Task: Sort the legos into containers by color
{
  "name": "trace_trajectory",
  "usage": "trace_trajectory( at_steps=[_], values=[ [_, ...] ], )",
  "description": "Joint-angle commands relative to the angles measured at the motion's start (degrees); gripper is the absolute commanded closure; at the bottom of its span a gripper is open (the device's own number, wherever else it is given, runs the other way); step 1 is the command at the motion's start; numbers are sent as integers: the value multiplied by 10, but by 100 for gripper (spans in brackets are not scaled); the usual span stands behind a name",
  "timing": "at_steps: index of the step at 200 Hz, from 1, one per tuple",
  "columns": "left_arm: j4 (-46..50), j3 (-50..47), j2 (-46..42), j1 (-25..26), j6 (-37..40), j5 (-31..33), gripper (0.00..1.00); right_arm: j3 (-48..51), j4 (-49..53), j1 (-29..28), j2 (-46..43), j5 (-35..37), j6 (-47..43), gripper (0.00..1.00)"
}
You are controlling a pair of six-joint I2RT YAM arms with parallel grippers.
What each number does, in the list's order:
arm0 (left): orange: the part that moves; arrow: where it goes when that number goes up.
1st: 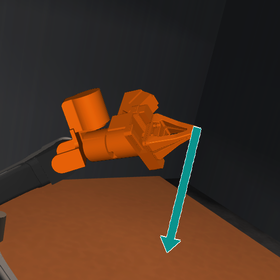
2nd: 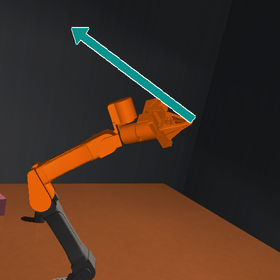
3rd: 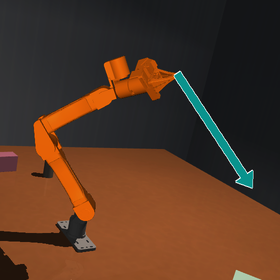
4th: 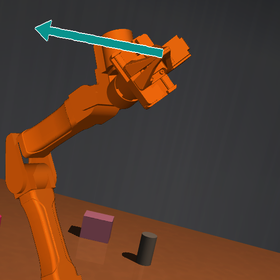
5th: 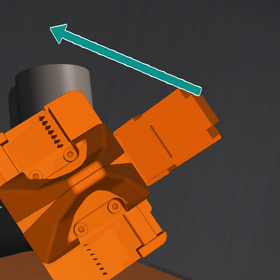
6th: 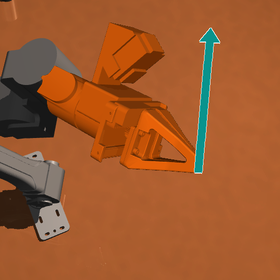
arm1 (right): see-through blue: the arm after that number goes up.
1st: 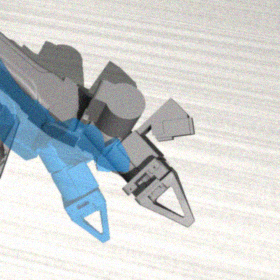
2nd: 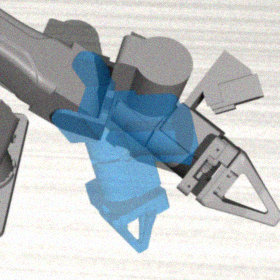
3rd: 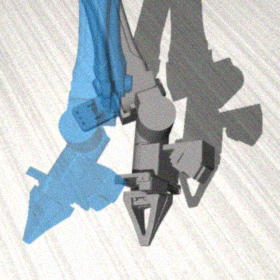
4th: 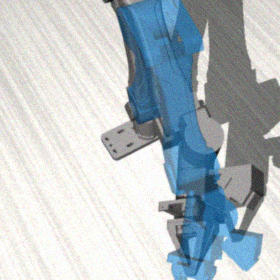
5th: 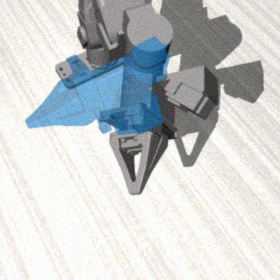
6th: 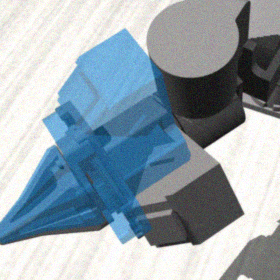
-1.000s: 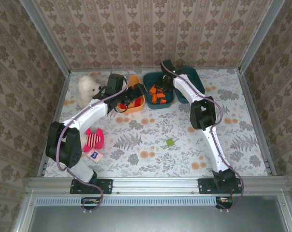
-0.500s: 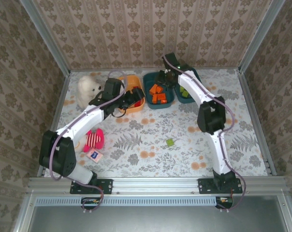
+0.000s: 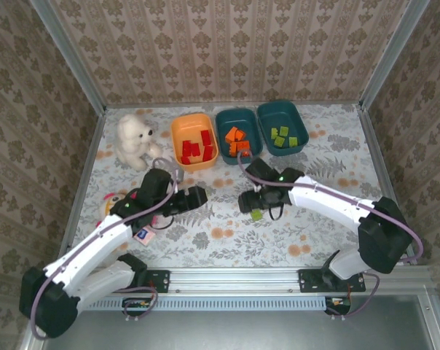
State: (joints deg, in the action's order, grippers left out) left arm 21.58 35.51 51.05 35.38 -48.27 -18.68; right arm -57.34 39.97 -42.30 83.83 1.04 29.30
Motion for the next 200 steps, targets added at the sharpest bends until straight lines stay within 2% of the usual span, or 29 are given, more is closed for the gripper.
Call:
trace_trajectory(
  at_steps=[1,45,64,115,147,176,200],
  values=[
    [30,-24,-44,2,-16,17,18,35,5,-11,-19,3,-1,18],
    [26,-30,-61,3,-27,25,18,32,-23,-15,42,3,-16,18],
    [30,-25,-62,4,-24,26,18,22,-31,-13,70,15,-20,22],
    [38,-26,-81,11,-29,36,18,3,-53,0,131,20,-29,36],
    [36,-31,-88,16,-36,43,18,-12,-51,1,154,23,-36,49],
    [28,-30,-85,19,-39,46,18,-18,-44,3,153,26,-39,64],
    [19,-28,-79,21,-38,47,18,-44,-16,13,117,41,-41,68]
  ],
)
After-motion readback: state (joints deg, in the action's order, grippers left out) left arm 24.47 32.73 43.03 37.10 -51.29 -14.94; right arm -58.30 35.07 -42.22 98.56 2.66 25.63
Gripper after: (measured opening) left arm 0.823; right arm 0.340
